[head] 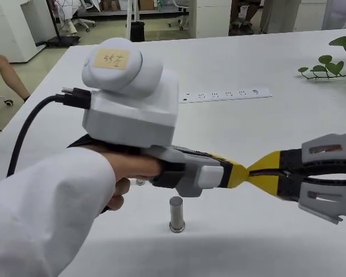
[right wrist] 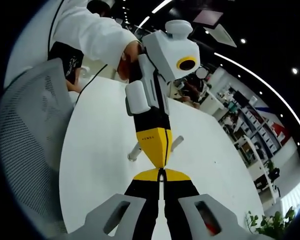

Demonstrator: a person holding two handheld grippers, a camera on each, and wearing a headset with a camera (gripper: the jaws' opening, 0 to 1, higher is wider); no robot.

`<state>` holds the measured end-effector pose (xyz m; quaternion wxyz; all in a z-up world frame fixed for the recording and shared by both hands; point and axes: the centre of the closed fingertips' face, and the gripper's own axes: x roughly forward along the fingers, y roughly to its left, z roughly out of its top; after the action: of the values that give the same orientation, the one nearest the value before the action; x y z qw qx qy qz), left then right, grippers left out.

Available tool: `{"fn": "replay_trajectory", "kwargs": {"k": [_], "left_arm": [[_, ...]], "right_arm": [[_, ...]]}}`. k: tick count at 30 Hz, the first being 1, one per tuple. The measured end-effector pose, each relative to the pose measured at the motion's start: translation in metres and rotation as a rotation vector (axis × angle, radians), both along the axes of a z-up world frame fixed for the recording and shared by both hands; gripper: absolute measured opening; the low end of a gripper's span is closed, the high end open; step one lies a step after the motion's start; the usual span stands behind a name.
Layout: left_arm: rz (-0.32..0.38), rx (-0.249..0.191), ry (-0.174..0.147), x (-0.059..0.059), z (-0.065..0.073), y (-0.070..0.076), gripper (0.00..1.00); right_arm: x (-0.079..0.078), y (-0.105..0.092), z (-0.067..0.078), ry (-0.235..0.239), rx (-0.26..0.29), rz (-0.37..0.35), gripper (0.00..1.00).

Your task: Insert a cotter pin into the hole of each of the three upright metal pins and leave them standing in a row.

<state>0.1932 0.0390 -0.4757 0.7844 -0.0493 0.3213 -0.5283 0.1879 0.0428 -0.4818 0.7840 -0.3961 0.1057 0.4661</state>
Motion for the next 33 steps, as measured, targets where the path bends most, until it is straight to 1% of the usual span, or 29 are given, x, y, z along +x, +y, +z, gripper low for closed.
{"fn": "replay_trajectory", "kwargs": {"k": [2, 4, 6, 7, 8, 11, 12, 13, 14, 15, 16, 17, 19, 21, 22, 24, 25, 26, 27, 28, 29, 30, 31, 32, 33], "left_arm": [[-0.013, 0.002, 0.004, -0.002, 0.0, 0.001, 0.0], [-0.007, -0.001, 0.016, -0.002, -0.001, 0.001, 0.0], [-0.011, 0.008, -0.026, -0.001, -0.001, 0.001, 0.0], [-0.016, 0.014, -0.04, -0.002, -0.001, 0.002, 0.0], [-0.009, 0.014, -0.047, -0.001, -0.001, 0.002, 0.0], [-0.004, 0.02, -0.034, -0.002, -0.003, 0.003, 0.0], [-0.003, 0.028, -0.04, -0.001, -0.003, 0.004, 0.0], [-0.001, 0.042, -0.054, 0.0, -0.005, 0.006, 0.0], [-0.005, 0.056, -0.061, 0.0, -0.007, 0.007, 0.0], [-0.006, 0.065, -0.066, -0.001, -0.008, 0.008, 0.0], [-0.005, 0.068, -0.07, -0.001, -0.009, 0.01, 0.0], [-0.003, 0.068, -0.074, -0.001, -0.009, 0.011, 0.0], [-0.005, 0.069, -0.078, -0.002, -0.009, 0.013, 0.0], [-0.006, 0.082, -0.095, -0.002, -0.01, 0.016, 0.0], [-0.013, 0.089, -0.111, -0.002, -0.01, 0.018, 0.0], [-0.041, 0.096, -0.16, -0.003, -0.009, 0.02, 0.0], [-0.054, 0.095, -0.185, -0.003, -0.008, 0.02, 0.0], [-0.062, 0.091, -0.205, -0.003, -0.006, 0.02, 0.0], [-0.064, 0.086, -0.219, -0.003, -0.005, 0.021, 0.0], [-0.086, 0.086, -0.254, -0.003, -0.003, 0.021, 0.0], [-0.098, 0.083, -0.282, -0.003, -0.001, 0.022, 0.0], [-0.118, 0.084, -0.313, -0.004, 0.0, 0.023, 0.0], [-0.129, 0.087, -0.333, -0.005, 0.001, 0.023, 0.0], [-0.137, 0.092, -0.356, -0.005, 0.001, 0.025, 0.0], [-0.139, 0.094, -0.346, -0.007, 0.0, 0.026, 0.0]], "right_arm": [[-0.001, 0.0, -0.001, 0.005, 0.003, 0.006, 0.0], [-0.002, 0.0, -0.001, -0.001, -0.004, 0.01, 0.0], [-0.001, 0.001, -0.001, 0.009, 0.009, -0.003, 0.0], [-0.001, 0.001, -0.001, 0.01, 0.01, -0.001, 0.0], [-0.001, 0.002, -0.001, 0.003, 0.008, -0.001, 0.0], [-0.002, 0.004, -0.002, -0.006, -0.003, 0.008, 0.0], [-0.002, 0.005, -0.002, -0.007, -0.004, 0.013, 0.0], [-0.001, 0.005, -0.002, -0.007, 0.002, 0.009, 0.0], [-0.001, 0.005, -0.002, -0.003, 0.003, 0.004, 0.04], [0.0, 0.005, -0.003, -0.001, 0.005, 0.005, 0.11], [0.0, 0.006, -0.001, -0.006, 0.016, 0.004, 0.16], [0.001, 0.005, -0.001, 0.0, 0.023, 0.001, 0.18], [0.002, 0.004, -0.001, 0.015, 0.034, -0.008, 0.18], [0.002, 0.002, -0.005, 0.073, 0.055, -0.029, 0.22], [0.004, 0.0, -0.009, 0.104, 0.069, -0.041, 0.24], [0.006, -0.002, -0.011, 0.141, 0.091, -0.071, 0.27], [0.008, -0.004, -0.013, 0.171, 0.107, -0.1, 0.3], [0.01, -0.007, -0.017, 0.191, 0.117, -0.106, 0.34], [0.009, -0.006, -0.018, 0.225, 0.135, -0.1, 0.36], [0.007, -0.004, -0.017, 0.25, 0.161, -0.1, 0.35], [0.006, -0.002, -0.017, 0.301, 0.198, -0.112, 0.34], [0.005, -0.001, -0.017, 0.325, 0.218, -0.115, 0.34], [0.003, 0.001, -0.017, 0.345, 0.236, -0.103, 0.34], [0.003, 0.002, -0.015, 0.366, 0.262, -0.106, 0.33], [0.003, 0.004, -0.014, 0.377, 0.286, -0.107, 0.33]]}}
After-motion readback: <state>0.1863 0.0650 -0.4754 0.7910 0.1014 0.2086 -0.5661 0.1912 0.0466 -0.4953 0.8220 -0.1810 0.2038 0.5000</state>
